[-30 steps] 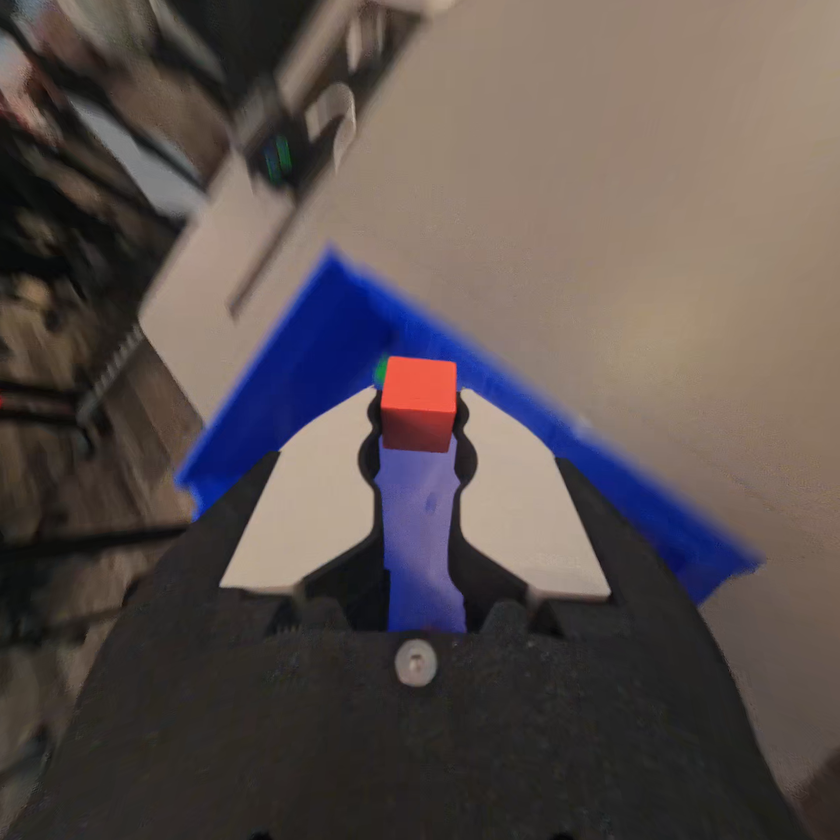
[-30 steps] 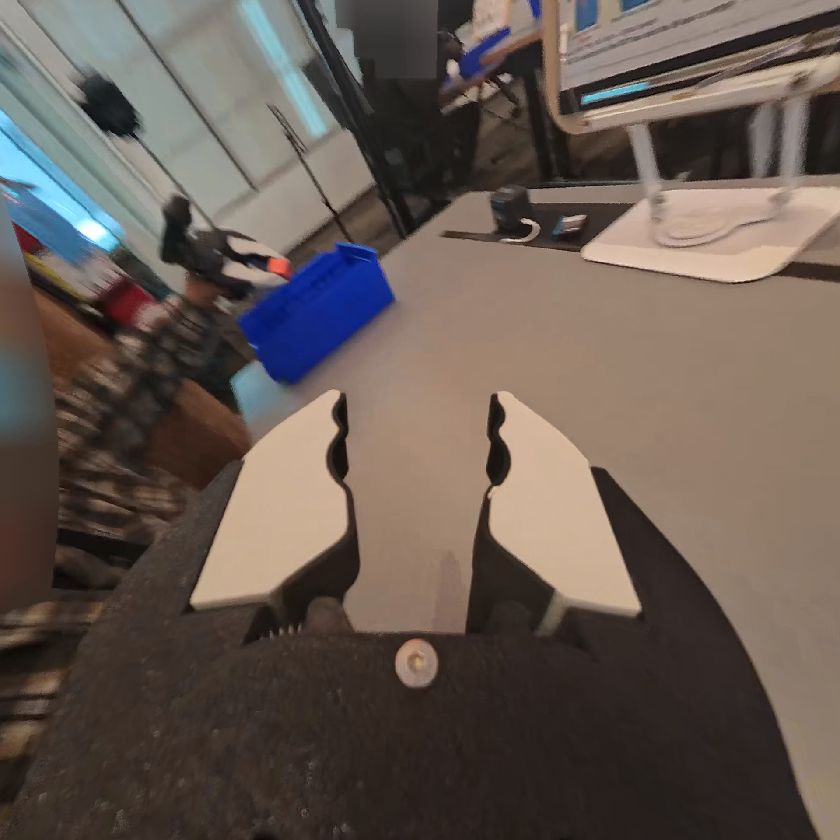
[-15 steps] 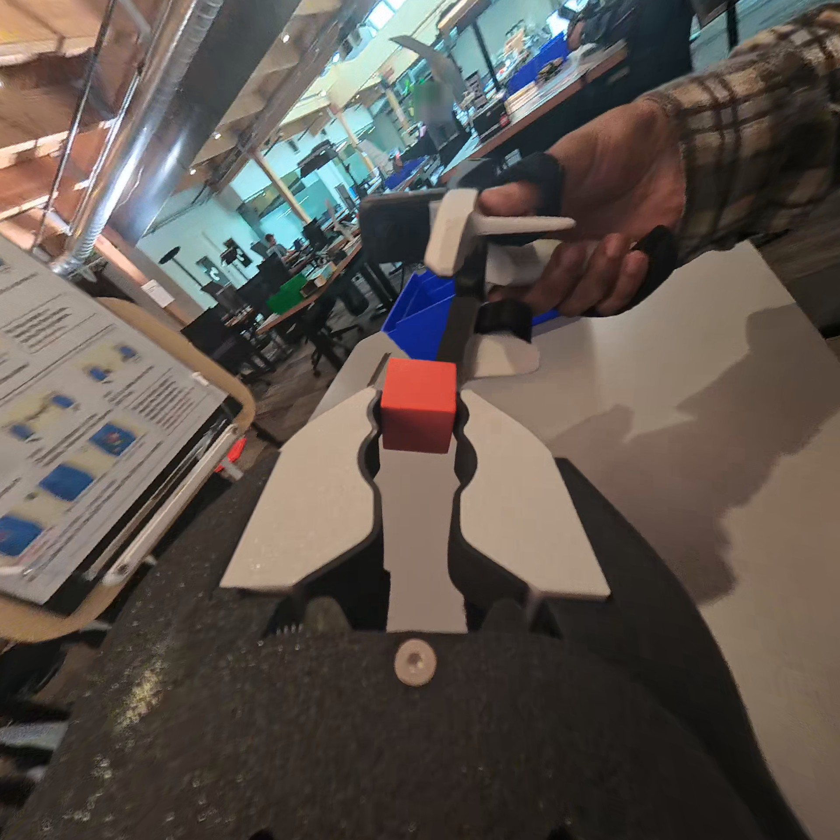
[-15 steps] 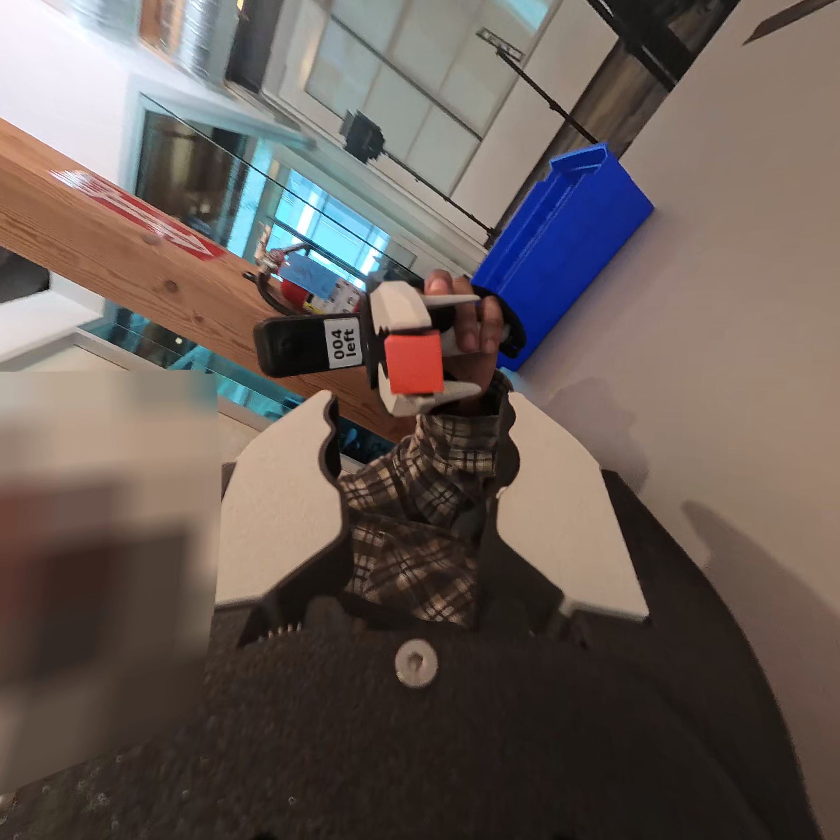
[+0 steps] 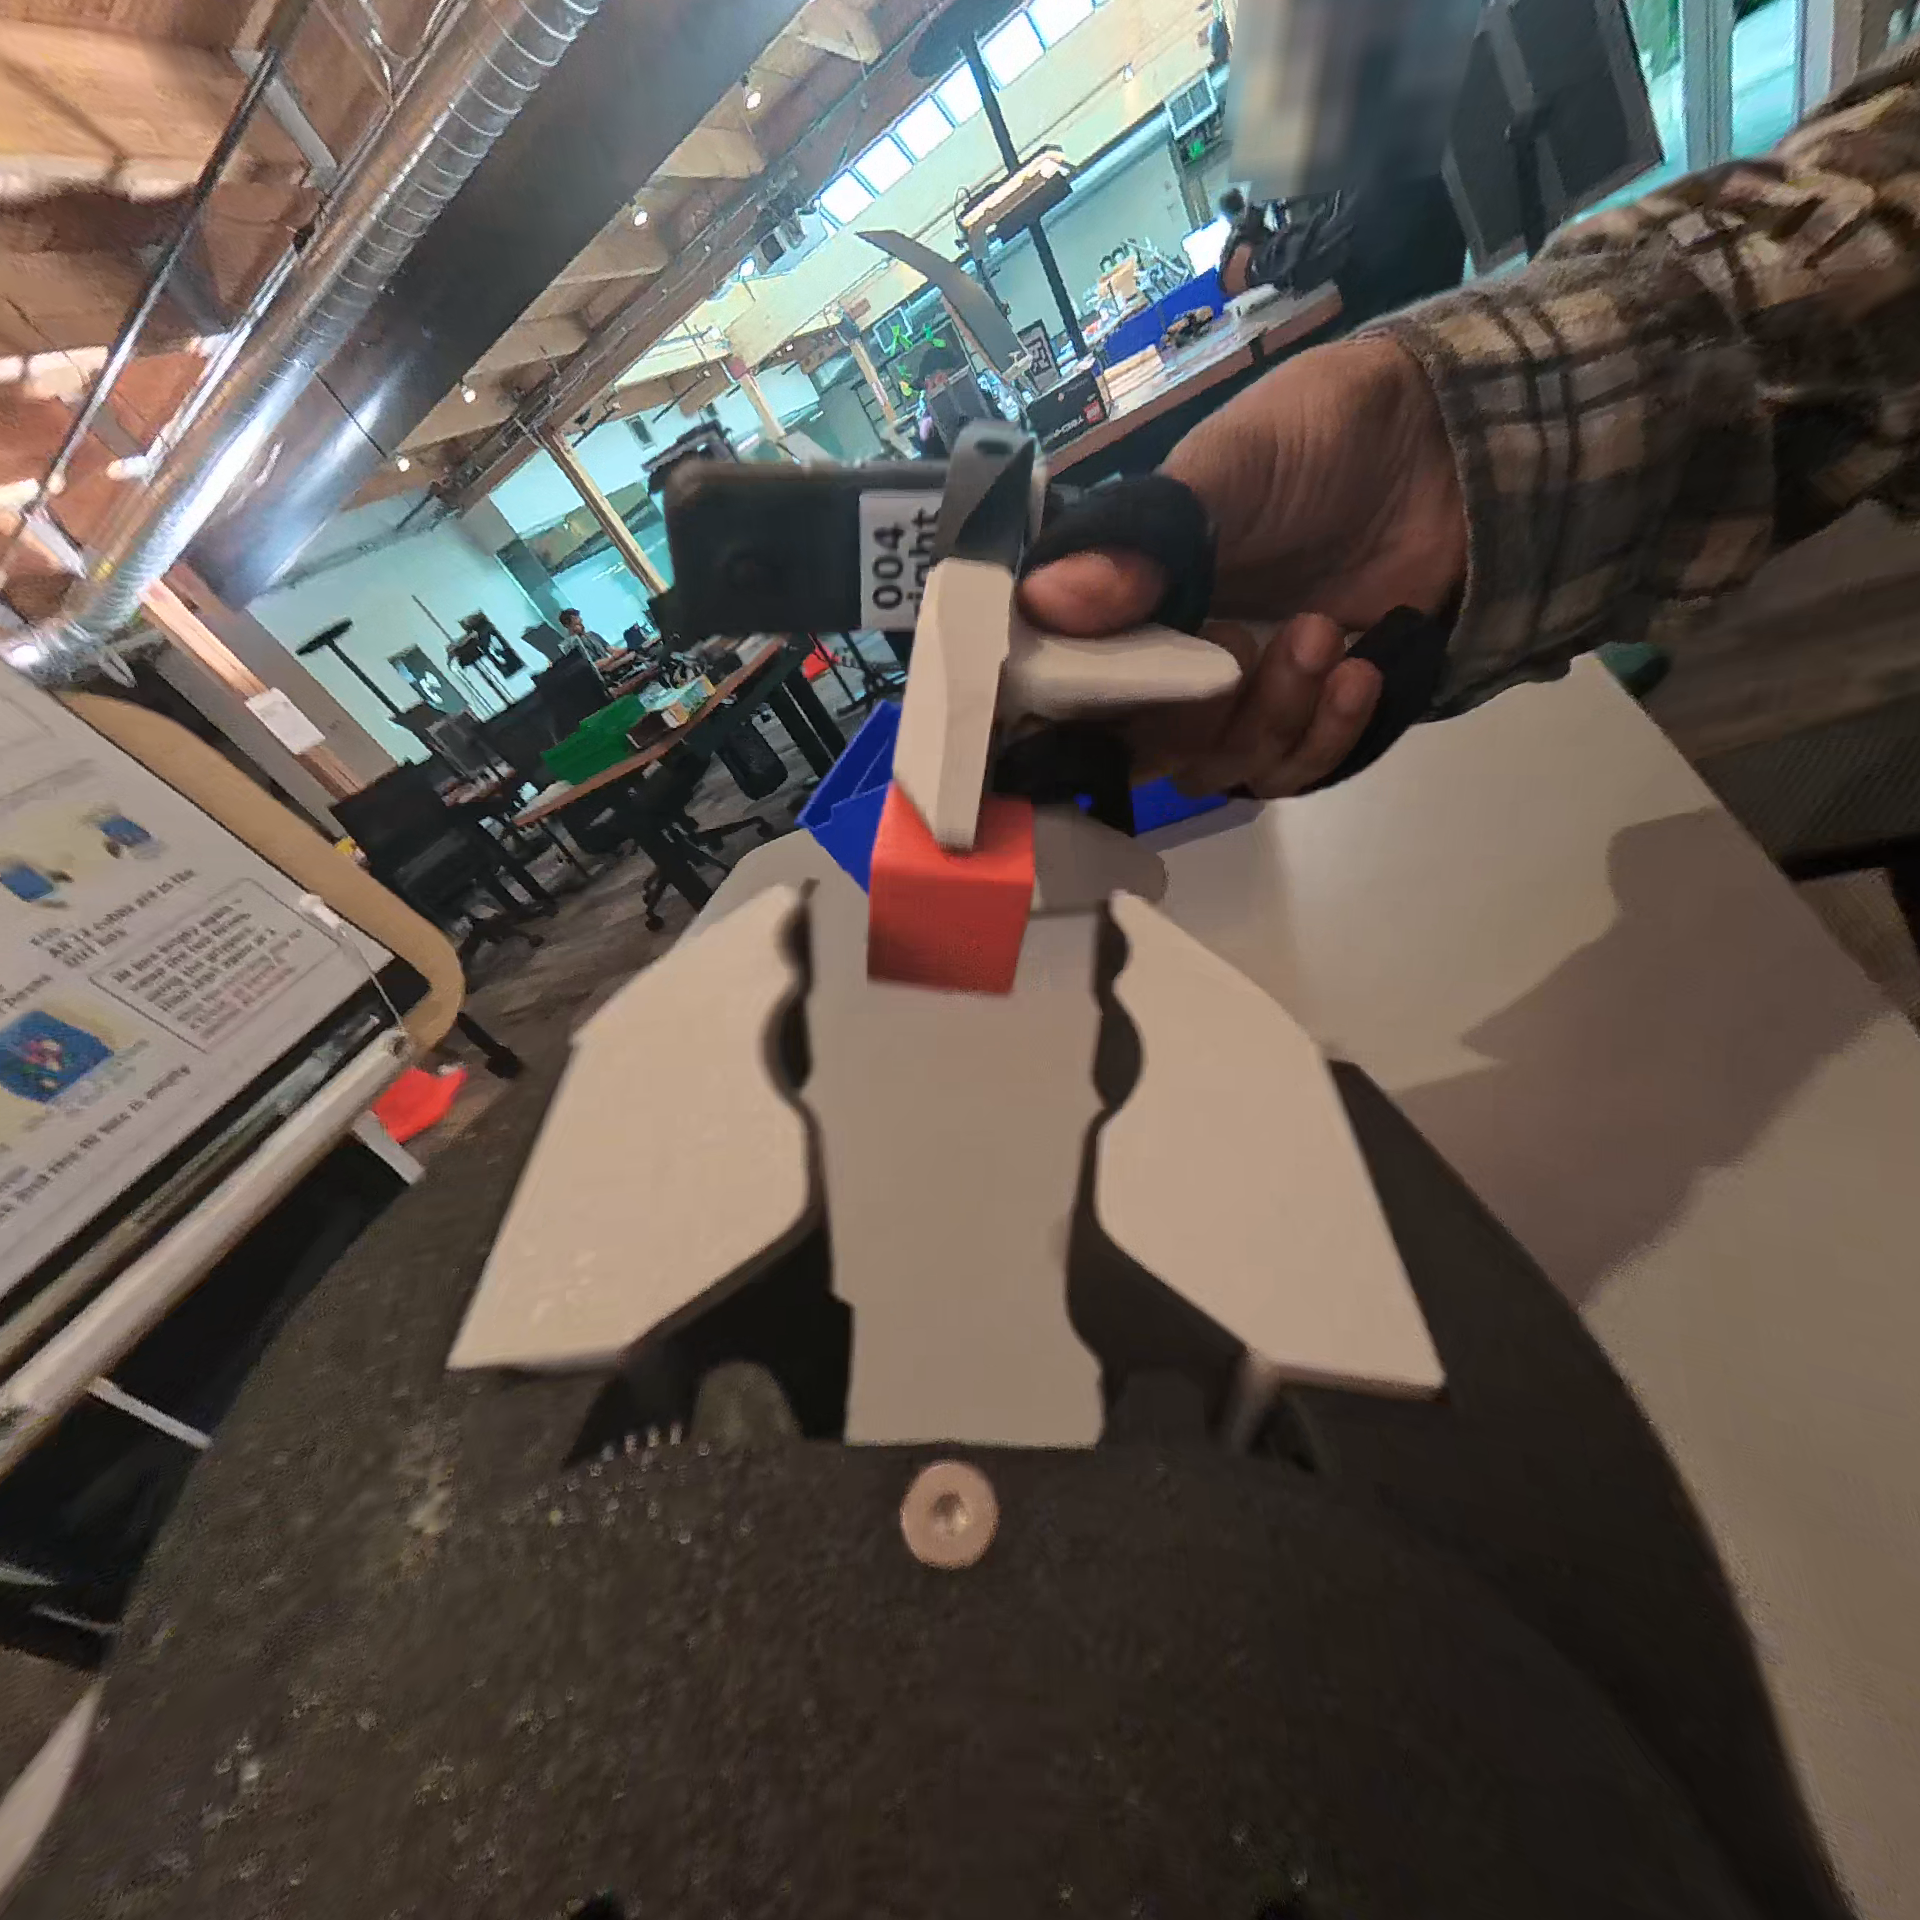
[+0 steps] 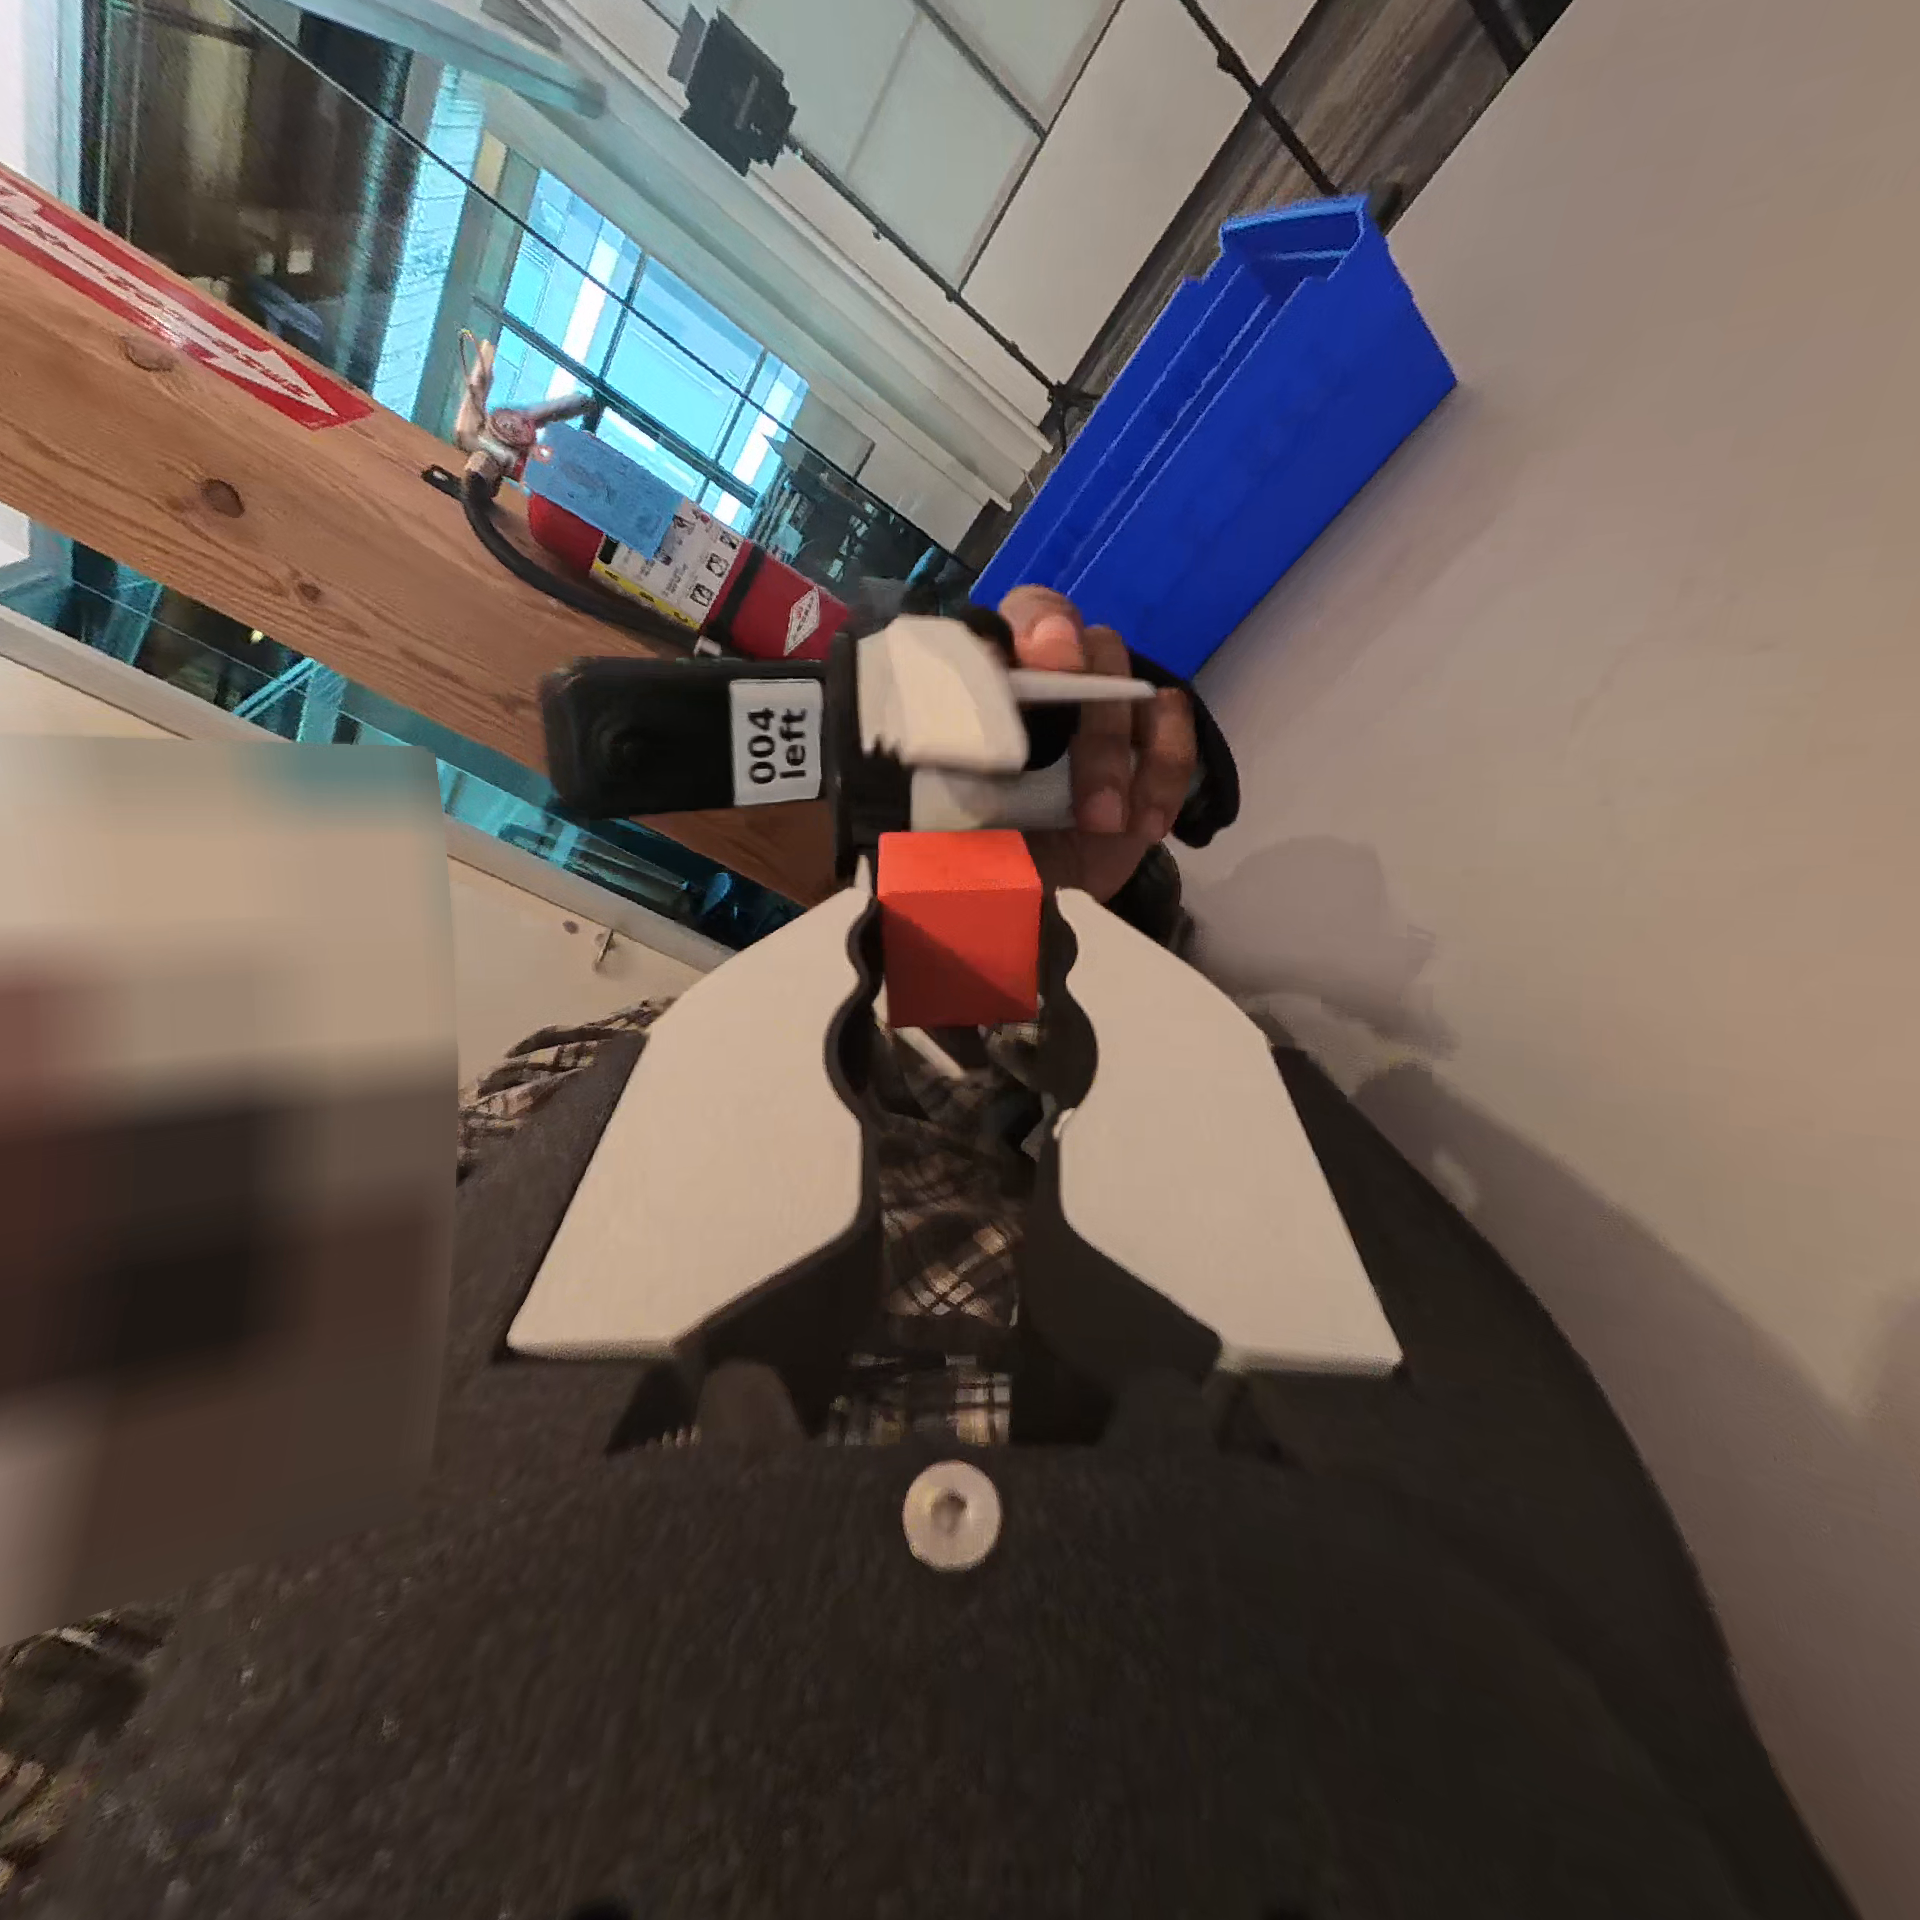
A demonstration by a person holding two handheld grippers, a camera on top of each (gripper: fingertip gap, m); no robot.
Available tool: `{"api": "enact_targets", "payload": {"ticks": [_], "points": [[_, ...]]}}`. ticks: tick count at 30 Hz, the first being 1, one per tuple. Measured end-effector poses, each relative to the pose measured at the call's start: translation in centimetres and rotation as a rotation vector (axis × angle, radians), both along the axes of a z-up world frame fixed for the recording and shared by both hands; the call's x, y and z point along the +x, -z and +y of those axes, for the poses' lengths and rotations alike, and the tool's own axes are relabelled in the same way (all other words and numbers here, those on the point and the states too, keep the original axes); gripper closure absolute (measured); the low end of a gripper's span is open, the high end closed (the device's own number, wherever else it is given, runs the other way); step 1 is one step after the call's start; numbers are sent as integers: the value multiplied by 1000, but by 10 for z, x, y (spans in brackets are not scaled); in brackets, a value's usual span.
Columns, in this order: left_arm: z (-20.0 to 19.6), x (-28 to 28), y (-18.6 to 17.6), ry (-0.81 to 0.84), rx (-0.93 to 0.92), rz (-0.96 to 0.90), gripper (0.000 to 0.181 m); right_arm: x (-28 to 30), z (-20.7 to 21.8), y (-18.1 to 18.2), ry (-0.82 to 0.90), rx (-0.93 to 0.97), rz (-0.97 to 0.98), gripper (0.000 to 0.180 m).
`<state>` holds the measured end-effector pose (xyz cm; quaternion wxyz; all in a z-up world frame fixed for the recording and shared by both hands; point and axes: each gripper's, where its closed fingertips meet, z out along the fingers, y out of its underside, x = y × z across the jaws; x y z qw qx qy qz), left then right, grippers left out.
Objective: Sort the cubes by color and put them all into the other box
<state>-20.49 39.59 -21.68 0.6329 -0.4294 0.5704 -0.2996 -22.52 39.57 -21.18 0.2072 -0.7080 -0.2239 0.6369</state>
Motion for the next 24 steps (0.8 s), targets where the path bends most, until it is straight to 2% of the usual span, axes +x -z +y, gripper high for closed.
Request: {"api": "enact_targets", "payload": {"ticks": [3, 4, 8, 11, 14, 19, 23, 24], "points": [[7, -4, 13, -4, -122, -21, 93, 45, 17, -9, 100, 40, -66, 152], [9, -6, 17, -6, -148, -33, 87, 71, 29, -11, 170, 74, -128, 152], [12, -5, 28, -15, -168, -25, 82, 236, 86, -10, 560, 219, -569, 152], [12, -1, 37, -11, -185, 7, 86, 369, 98, 17, 758, 144, -984, 151], [13, 1, 46, -21, -174, 51, 92, 432, 86, 64, 749, -92, -1139, 151], [14, 2, 55, -29, -161, 92, 102, 476, 55, 142, 571, -390, -1402, 151], [15, 2, 56, -28, -166, 96, 103, 479, 38, 167, 495, -507, -1433, 150], [16, 2, 57, -31, -165, 96, 104, 484, 37, 164, 502, -515, -1464, 140]]}}
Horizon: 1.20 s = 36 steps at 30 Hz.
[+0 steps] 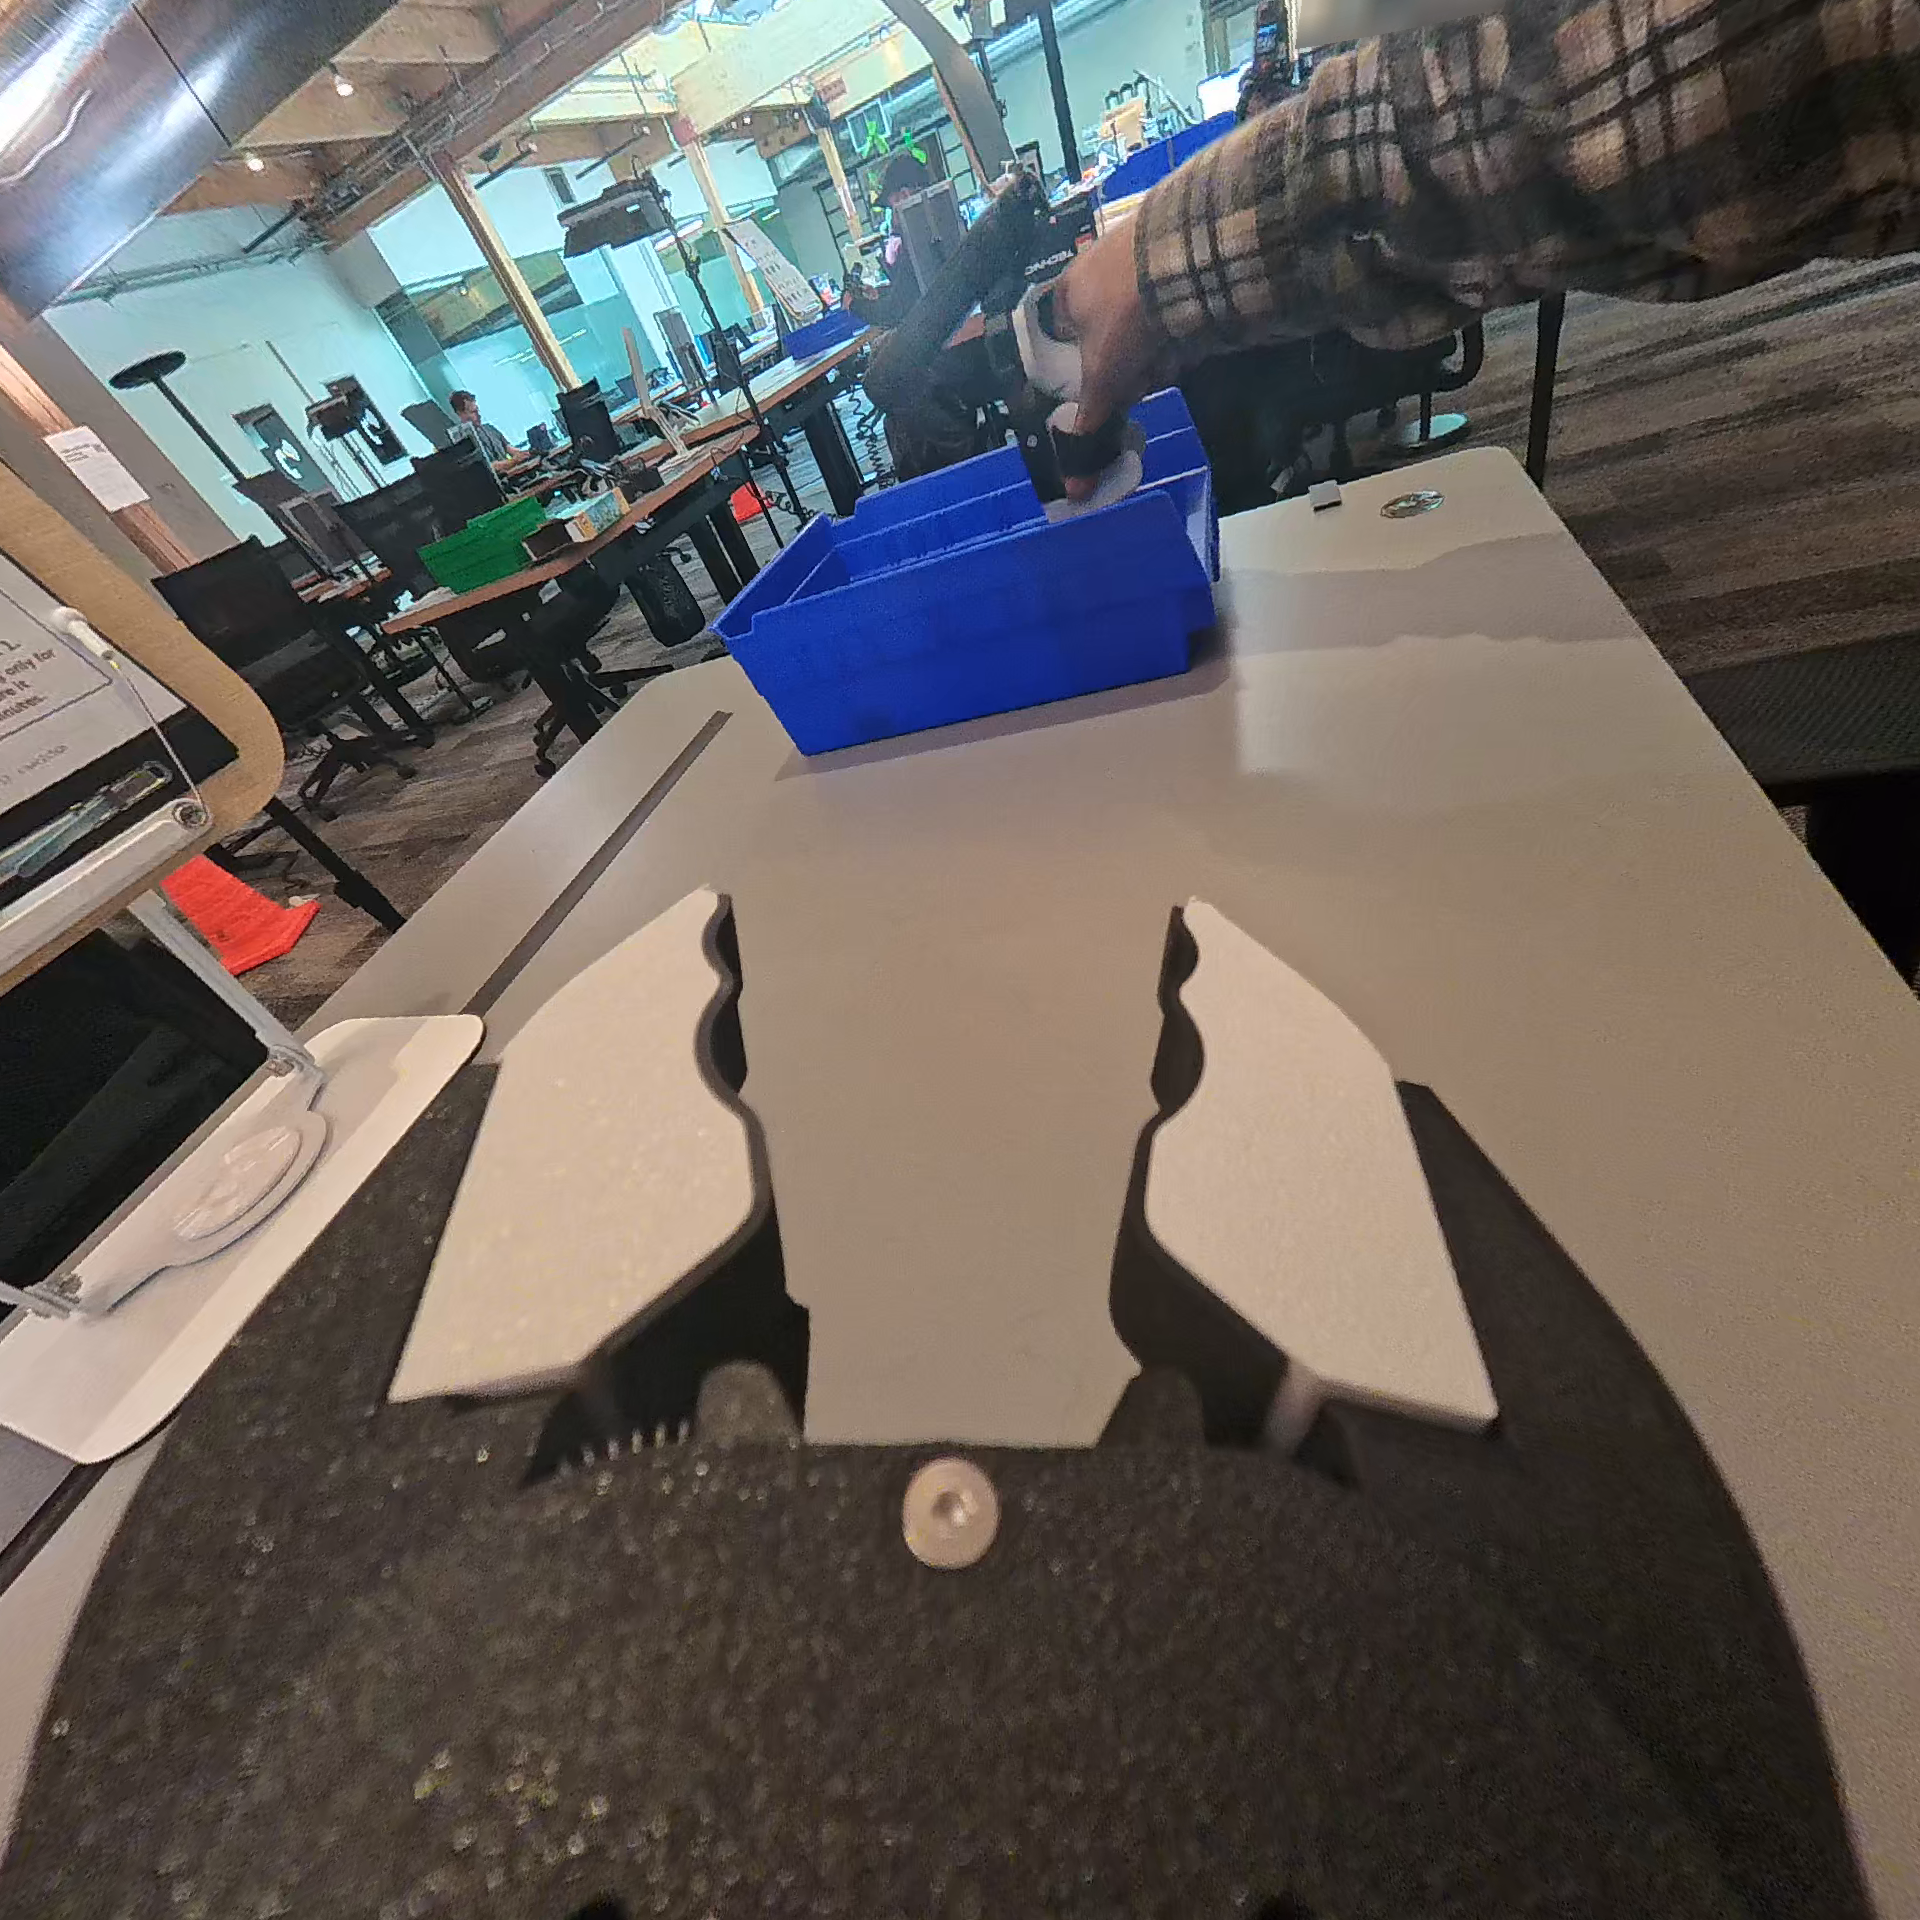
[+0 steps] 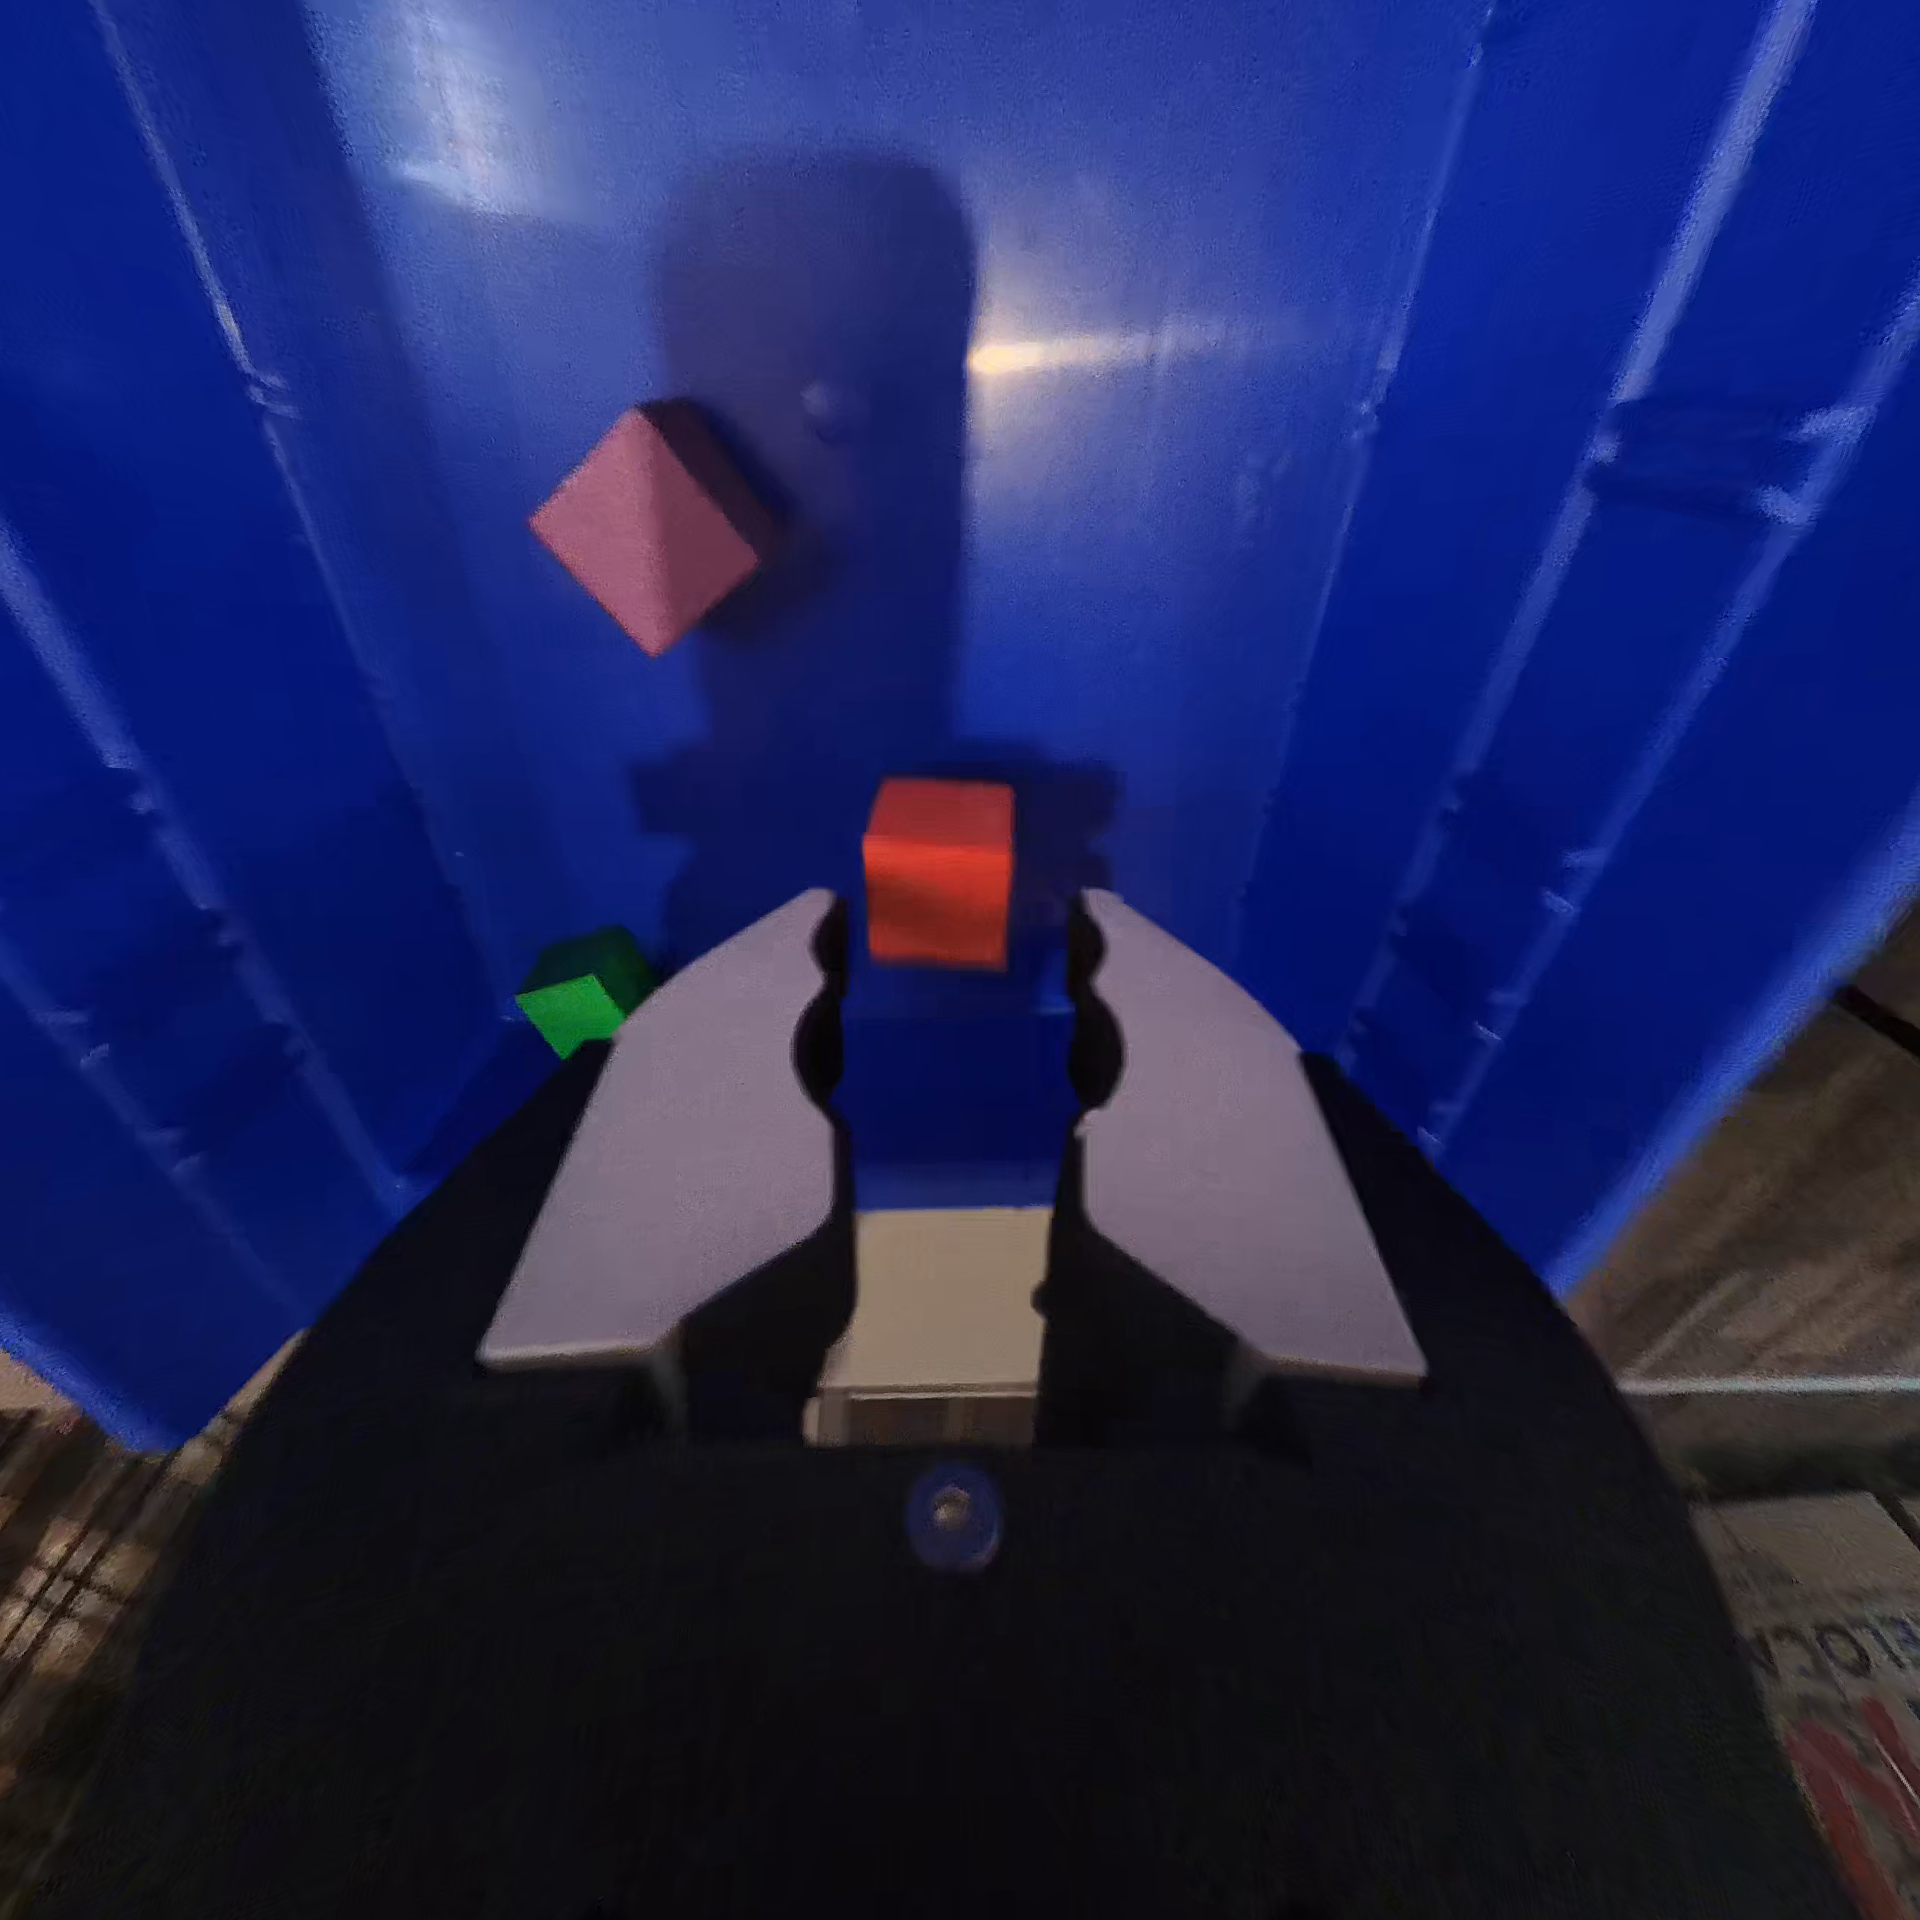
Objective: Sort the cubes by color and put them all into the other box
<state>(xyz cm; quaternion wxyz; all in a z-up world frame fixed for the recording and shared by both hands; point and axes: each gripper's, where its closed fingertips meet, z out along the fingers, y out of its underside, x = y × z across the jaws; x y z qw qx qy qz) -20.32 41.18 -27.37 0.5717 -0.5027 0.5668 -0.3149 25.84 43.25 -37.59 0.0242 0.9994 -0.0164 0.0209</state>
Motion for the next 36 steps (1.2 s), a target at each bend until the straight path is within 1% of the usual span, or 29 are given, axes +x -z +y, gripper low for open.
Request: {"api": "enact_targets", "payload": {"ticks": [1, 3, 4, 6, 8, 10, 12, 13, 14, 16, 19, 22, 25, 26, 29, 30, 32, 34, 36], "points": [[1, 0, 1, -3, 0, 1, 103, 5, 1, -8, 0, 5, -37, 131], [2, 0, 1, -10, 3, 0, 104, 10, 10, -38, 4, 74, -87, 126], [2, 0, 1, -14, 4, 2, 103, 7, 19, -60, 4, 143, -98, 123], [3, 0, 2, -18, 8, 6, 104, -15, 43, -111, -29, 339, -71, 119], [5, 0, 3, -30, 14, 13, 104, -63, 67, -166, -126, 593, 20, 116], [5, 0, 2, -35, 22, 9, 104, -129, 78, -214, -256, 858, 148, 116], [7, 0, 1, -43, 29, 1, 104, -200, 74, -242, -392, 1090, 279, 114], [8, -1, 1, -48, 28, 1, 104, -233, 68, -248, -450, 1190, 340, 115], [9, -1, 1, -53, 27, 1, 104, -264, 62, -248, -505, 1278, 398, 114], [12, -4, 1, -65, 27, -6, 104, -314, 50, -237, -580, 1426, 495, 111], [20, -7, 0, -91, 15, -17, 105, -360, 50, -205, -614, 1581, 570, 109], [29, -16, -5, -139, -7, -30, 103, -388, 60, -169, -589, 1613, 664, 107], [33, -45, -27, -222, 15, -36, 103, -399, 64, -145, -570, 1590, 733, 108], [35, -61, -37, -262, 28, -31, 102, -402, 62, -140, -588, 1571, 753, 109], [43, -128, -67, -411, 51, 22, 102, -403, 65, -122, -621, 1532, 692, 110], [47, -157, -77, -470, 77, 70, 103, -407, 63, -118, -634, 1510, 706, 110], [59, -225, -89, -614, 96, 250, 106, -413, 61, -114, -656, 1483, 728, 110], [77, -303, -87, -786, 13, 454, 112, -418, 59, -112, -676, 1466, 733, 110], [91, -367, -71, -892, -181, 577, 111, -422, 57, -111, -692, 1460, 740, 110]]}}
